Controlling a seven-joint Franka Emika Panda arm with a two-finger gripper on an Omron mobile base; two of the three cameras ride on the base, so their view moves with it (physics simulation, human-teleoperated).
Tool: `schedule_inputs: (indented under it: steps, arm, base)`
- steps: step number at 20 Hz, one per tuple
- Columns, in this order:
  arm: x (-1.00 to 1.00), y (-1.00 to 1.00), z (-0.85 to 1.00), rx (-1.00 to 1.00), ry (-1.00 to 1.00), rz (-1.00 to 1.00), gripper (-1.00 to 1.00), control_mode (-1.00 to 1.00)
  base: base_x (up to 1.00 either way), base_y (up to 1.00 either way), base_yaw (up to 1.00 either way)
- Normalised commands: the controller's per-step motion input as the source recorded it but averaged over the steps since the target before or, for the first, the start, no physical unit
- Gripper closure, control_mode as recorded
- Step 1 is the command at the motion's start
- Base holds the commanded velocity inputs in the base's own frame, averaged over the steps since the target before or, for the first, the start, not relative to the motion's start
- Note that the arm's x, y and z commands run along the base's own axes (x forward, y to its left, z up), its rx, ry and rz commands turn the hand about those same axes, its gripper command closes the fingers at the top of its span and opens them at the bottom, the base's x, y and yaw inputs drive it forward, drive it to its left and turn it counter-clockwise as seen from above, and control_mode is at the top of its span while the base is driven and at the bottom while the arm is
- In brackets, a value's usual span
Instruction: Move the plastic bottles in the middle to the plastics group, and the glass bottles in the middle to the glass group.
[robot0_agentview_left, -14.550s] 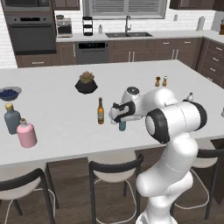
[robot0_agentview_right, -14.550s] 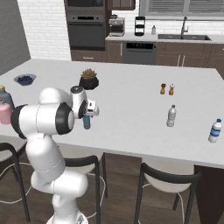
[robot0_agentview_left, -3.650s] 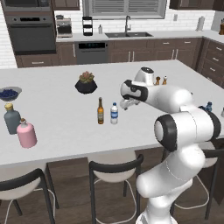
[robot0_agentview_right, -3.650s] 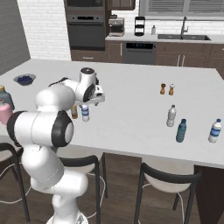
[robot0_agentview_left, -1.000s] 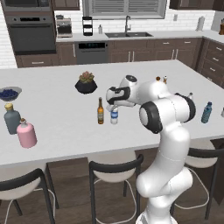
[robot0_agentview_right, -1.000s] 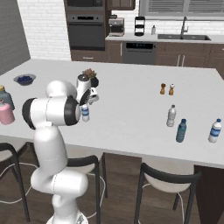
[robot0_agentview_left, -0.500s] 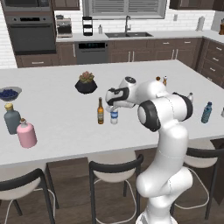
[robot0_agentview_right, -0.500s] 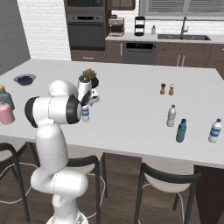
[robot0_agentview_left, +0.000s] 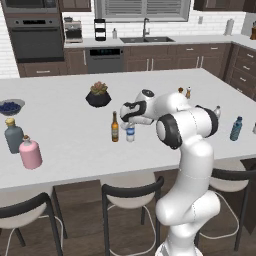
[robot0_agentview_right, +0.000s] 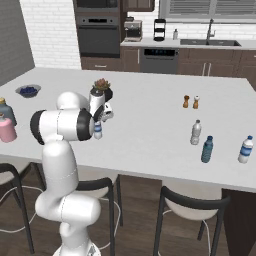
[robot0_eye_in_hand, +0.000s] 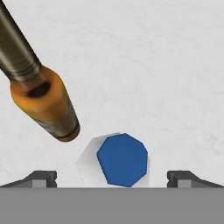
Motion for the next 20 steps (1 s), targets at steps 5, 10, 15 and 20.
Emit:
schedule_inputs:
  steps: [5,10,15,20]
  arm:
    - [-0.01,0.0,0.0,0.0,-0.01,0.0,1.0,-1.0]
    - [-0.08,-0.06,0.12,-0.01,0.0,0.0,1.0,-1.0]
    - [-0.25,-0.48,0.4,0.0,0.0,-0.11,1.0,-1.0]
    - [-0.1,-0.78,0.21,0.0,0.02,-0.24,1.0,-1.0]
  base:
    - [0.0,0.0,0.0]
    - [0.0,0.0,0.0]
    - [0.0,0.0,0.0]
    - [0.0,0.0,0.0]
